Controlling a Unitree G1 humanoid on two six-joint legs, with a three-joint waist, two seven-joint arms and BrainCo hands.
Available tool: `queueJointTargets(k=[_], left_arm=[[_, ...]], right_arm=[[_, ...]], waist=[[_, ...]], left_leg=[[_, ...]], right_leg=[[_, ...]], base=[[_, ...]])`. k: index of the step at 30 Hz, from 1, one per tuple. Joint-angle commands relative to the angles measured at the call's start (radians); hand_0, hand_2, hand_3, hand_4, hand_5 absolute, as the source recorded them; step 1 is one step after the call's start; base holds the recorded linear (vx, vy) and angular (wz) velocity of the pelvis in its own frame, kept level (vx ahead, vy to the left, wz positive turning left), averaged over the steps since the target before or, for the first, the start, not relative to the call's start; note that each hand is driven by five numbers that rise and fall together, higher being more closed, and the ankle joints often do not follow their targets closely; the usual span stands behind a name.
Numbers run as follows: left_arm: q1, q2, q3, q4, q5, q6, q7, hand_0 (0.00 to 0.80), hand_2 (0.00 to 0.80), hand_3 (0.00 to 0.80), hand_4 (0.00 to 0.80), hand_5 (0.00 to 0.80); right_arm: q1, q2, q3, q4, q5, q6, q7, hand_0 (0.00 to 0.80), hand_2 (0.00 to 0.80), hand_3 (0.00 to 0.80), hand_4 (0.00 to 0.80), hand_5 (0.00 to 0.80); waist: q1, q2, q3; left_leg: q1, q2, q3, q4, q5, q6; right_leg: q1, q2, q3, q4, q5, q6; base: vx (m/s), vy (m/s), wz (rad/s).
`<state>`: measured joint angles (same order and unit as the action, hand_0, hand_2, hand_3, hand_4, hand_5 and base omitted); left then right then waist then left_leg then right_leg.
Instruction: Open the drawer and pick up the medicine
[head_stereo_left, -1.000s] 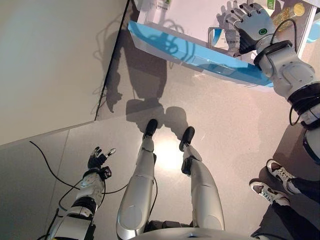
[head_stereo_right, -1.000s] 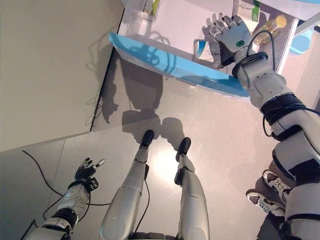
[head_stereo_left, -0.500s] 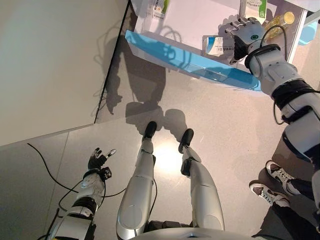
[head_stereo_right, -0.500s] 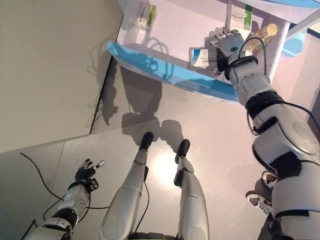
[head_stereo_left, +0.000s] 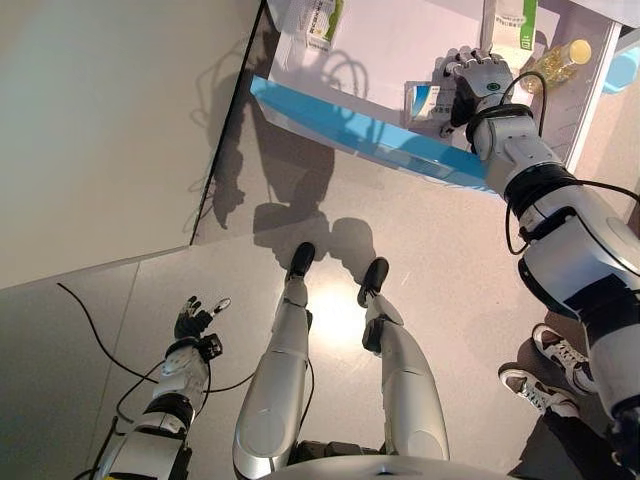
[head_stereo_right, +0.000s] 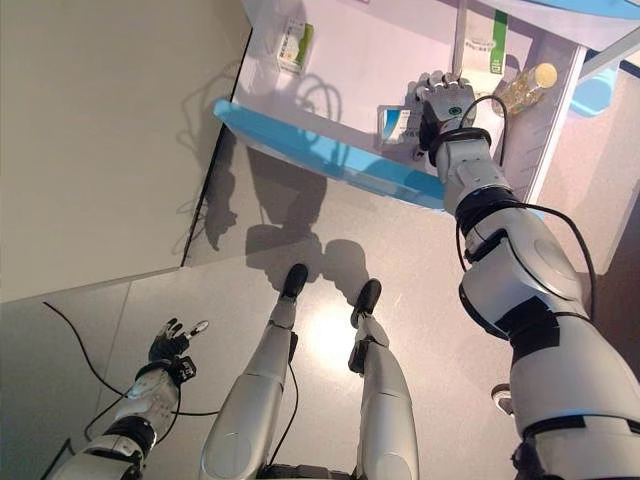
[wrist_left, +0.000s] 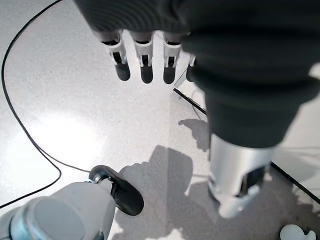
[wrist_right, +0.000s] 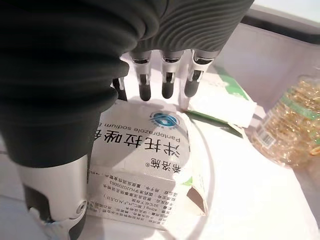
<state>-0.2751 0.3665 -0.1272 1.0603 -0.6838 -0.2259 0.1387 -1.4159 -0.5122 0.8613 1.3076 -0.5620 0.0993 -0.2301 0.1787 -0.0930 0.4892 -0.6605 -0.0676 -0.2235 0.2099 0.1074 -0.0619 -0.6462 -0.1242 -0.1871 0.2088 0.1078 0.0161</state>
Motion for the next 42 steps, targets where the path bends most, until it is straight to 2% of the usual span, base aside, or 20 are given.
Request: queueJointTargets(k=[1,4,5,6,8,9,21,29,30,31,32,36,37,38,42], left_arm=[[0.0,0.015,0.004,0.006,-0.011,-0.006,0.016,0.0,0.0,0.0,0.0,0.0],[-0.008,0.01,0.001,0.008,-0.006,-0.001,0.015,0.0,0.0,0.0,0.0,0.0],[-0.007,0.007,0.001,0.006,-0.006,-0.001,0.016,0.0,0.0,0.0,0.0,0.0],[-0.008,0.004,0.0,0.007,-0.004,0.001,0.016,0.0,0.0,0.0,0.0,0.0],[-0.01,0.003,0.001,0.008,-0.003,0.001,0.017,0.0,0.0,0.0,0.0,0.0],[-0.012,-0.003,0.001,0.008,-0.002,0.002,0.018,0.0,0.0,0.0,0.0,0.0],[-0.009,-0.011,0.009,-0.003,0.006,-0.002,0.036,0.0,0.0,0.0,0.0,0.0],[0.009,-0.007,0.012,-0.037,0.011,-0.011,0.033,0.0,0.0,0.0,0.0,0.0],[0.016,-0.003,0.024,-0.043,0.019,-0.011,0.029,0.0,0.0,0.0,0.0,0.0],[0.015,-0.003,0.024,-0.043,0.019,-0.011,0.029,0.0,0.0,0.0,0.0,0.0],[0.029,-0.001,0.034,-0.046,0.028,-0.012,0.026,0.0,0.0,0.0,0.0,0.0],[0.043,0.0,0.067,-0.031,0.047,-0.001,0.019,0.0,0.0,0.0,0.0,0.0],[0.043,0.001,0.066,-0.031,0.047,-0.001,0.019,0.0,0.0,0.0,0.0,0.0],[0.062,-0.002,0.094,-0.018,0.062,0.009,0.008,0.0,0.0,0.0,0.0,0.0],[0.079,-0.004,0.121,0.0,0.076,0.018,-0.004,0.0,0.0,0.0,0.0,0.0]], right_arm=[[0.007,0.005,0.064,0.083,-0.059,0.038,0.034,0.0,0.0,0.0,0.0,0.0],[0.039,0.017,0.104,0.07,-0.144,0.046,0.062,0.0,0.0,0.0,0.0,0.0],[0.048,0.017,0.106,0.06,-0.157,0.047,0.063,0.176,0.176,0.176,0.176,0.176],[0.063,0.018,0.112,0.052,-0.17,0.046,0.067,0.48,0.48,0.48,0.48,0.48],[0.07,0.018,0.115,0.05,-0.18,0.047,0.072,0.612,0.612,0.612,0.612,0.612],[0.092,0.023,0.119,0.036,-0.203,0.049,0.075,0.8,0.8,0.8,0.8,0.8],[0.119,0.015,0.058,-0.035,-0.172,0.057,0.016,0.8,0.8,0.8,0.8,0.8],[0.086,-0.035,0.028,-0.184,-0.126,0.032,-0.032,0.8,0.8,0.8,0.8,0.8],[0.075,-0.097,0.005,-0.295,-0.085,0.008,-0.047,0.8,0.8,0.8,0.8,0.8],[0.076,-0.098,0.004,-0.296,-0.085,0.009,-0.046,0.8,0.8,0.8,0.8,0.8],[0.079,-0.138,-0.012,-0.393,-0.07,-0.003,-0.058,0.8,0.8,0.8,0.8,0.8],[0.099,-0.202,-0.049,-0.598,-0.071,-0.032,-0.057,0.8,0.8,0.8,0.8,0.8],[0.101,-0.204,-0.051,-0.601,-0.071,-0.031,-0.056,0.8,0.8,0.8,0.8,0.8],[0.13,-0.241,-0.069,-0.706,-0.076,-0.052,-0.041,0.8,0.8,0.8,0.8,0.8],[0.168,-0.265,-0.091,-0.775,-0.085,-0.07,-0.02,0.8,0.8,0.8,0.8,0.8]], waist=[[0.007,0.051,0.028],[0.004,0.053,0.027],[0.003,0.053,0.026],[0.002,0.054,0.025],[0.001,0.055,0.025],[-0.001,0.055,0.026],[-0.015,0.06,0.03],[-0.028,0.061,0.03],[-0.034,0.061,0.029],[-0.034,0.061,0.029],[-0.039,0.056,0.023],[-0.053,0.043,0.007],[-0.052,0.042,0.007],[-0.062,0.032,-0.007],[-0.07,0.029,-0.023]], left_leg=[[0.004,-0.058,0.017,-0.061,0.022,0.042],[0.004,-0.061,0.012,-0.062,0.022,0.043],[0.004,-0.062,0.011,-0.061,0.021,0.044],[0.004,-0.063,0.009,-0.061,0.021,0.044],[0.004,-0.063,0.008,-0.061,0.021,0.045],[0.003,-0.065,0.004,-0.061,0.021,0.045],[0.006,-0.065,0.013,-0.058,0.019,0.045],[0.012,-0.063,0.03,-0.038,0.008,0.046],[0.001,-0.063,0.039,-0.029,0.027,0.05],[0.0,-0.062,0.039,-0.029,0.028,0.05],[0.002,-0.064,0.047,-0.012,0.016,0.052],[0.009,-0.067,0.07,0.04,-0.021,0.063],[0.01,-0.067,0.071,0.041,-0.021,0.063],[0.025,-0.064,0.085,0.082,-0.05,0.071],[0.063,-0.058,0.097,0.107,-0.073,0.075]], right_leg=[[0.015,-0.01,-0.023,0.114,-0.109,0.042],[0.012,-0.012,-0.018,0.123,-0.116,0.04],[0.012,-0.013,-0.016,0.124,-0.116,0.04],[0.011,-0.013,-0.015,0.126,-0.117,0.039],[0.01,-0.013,-0.013,0.127,-0.119,0.038],[0.01,-0.013,-0.008,0.127,-0.12,0.037],[0.007,-0.003,0.011,0.119,-0.115,0.035],[0.011,0.002,0.027,0.126,-0.115,0.035],[0.004,0.001,0.021,0.124,-0.088,0.03],[0.003,0.002,0.021,0.123,-0.087,0.03],[0.005,0.002,0.027,0.131,-0.088,0.031],[0.013,0.001,0.042,0.158,-0.097,0.031],[0.013,0.001,0.043,0.159,-0.098,0.031],[0.03,0.004,0.056,0.181,-0.105,0.031],[0.065,0.007,0.067,0.193,-0.117,0.031]], base=[[0.019,-0.017,0.05],[0.018,-0.006,0.1],[0.012,0.001,0.13],[0.009,-0.001,0.08],[0.009,-0.004,0.04],[0.012,-0.006,0.06],[0.002,-0.001,0.02],[-0.018,0.008,-0.02],[-0.101,0.04,-0.08],[-0.106,0.047,-0.12],[-0.005,0.019,-0.11],[-0.003,0.026,-0.15],[0.039,0.021,-0.23],[0.035,0.016,-0.18],[0.043,0.021,-0.23]])
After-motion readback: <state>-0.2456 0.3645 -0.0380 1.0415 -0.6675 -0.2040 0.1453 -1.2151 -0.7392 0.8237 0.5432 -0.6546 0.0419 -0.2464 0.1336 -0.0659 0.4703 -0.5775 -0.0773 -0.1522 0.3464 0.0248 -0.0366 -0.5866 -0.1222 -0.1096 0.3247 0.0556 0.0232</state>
